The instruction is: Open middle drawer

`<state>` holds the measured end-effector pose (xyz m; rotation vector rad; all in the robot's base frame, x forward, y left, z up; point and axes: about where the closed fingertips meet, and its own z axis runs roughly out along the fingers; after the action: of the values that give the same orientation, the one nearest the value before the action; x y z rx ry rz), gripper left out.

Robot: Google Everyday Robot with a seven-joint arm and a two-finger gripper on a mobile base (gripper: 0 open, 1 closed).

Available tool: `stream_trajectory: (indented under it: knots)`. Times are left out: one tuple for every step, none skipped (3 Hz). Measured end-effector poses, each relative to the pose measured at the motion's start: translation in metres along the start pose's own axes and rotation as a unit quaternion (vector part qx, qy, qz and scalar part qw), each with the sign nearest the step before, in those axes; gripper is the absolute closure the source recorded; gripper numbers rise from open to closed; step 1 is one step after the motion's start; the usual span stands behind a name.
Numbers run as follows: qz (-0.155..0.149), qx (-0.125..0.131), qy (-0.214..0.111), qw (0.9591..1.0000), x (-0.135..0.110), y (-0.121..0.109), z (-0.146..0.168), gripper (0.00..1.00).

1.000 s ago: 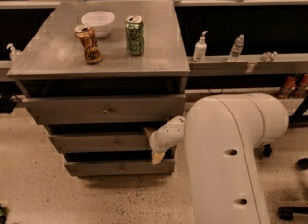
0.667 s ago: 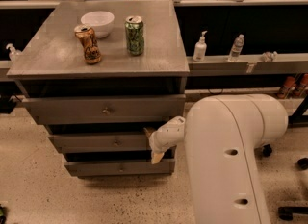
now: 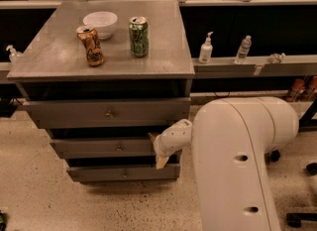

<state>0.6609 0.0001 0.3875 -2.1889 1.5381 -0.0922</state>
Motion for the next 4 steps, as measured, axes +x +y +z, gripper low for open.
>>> stream_trajectory:
  knots:
    - [0.0,0.0,0.0,1.0,-0.0005,-0.0008,-0.0019,0.19]
    - [0.0,0.0,0.0,1.0,-0.0006,-0.001,-0.0023,0.18]
    - [0.0,0.0,-0.001,1.0,-0.0013,-0.0002,-0.0022,0.0]
    - [-0.001,0.003,0.002,1.0,-0.0002,-0.0034,-0.0047,0.0]
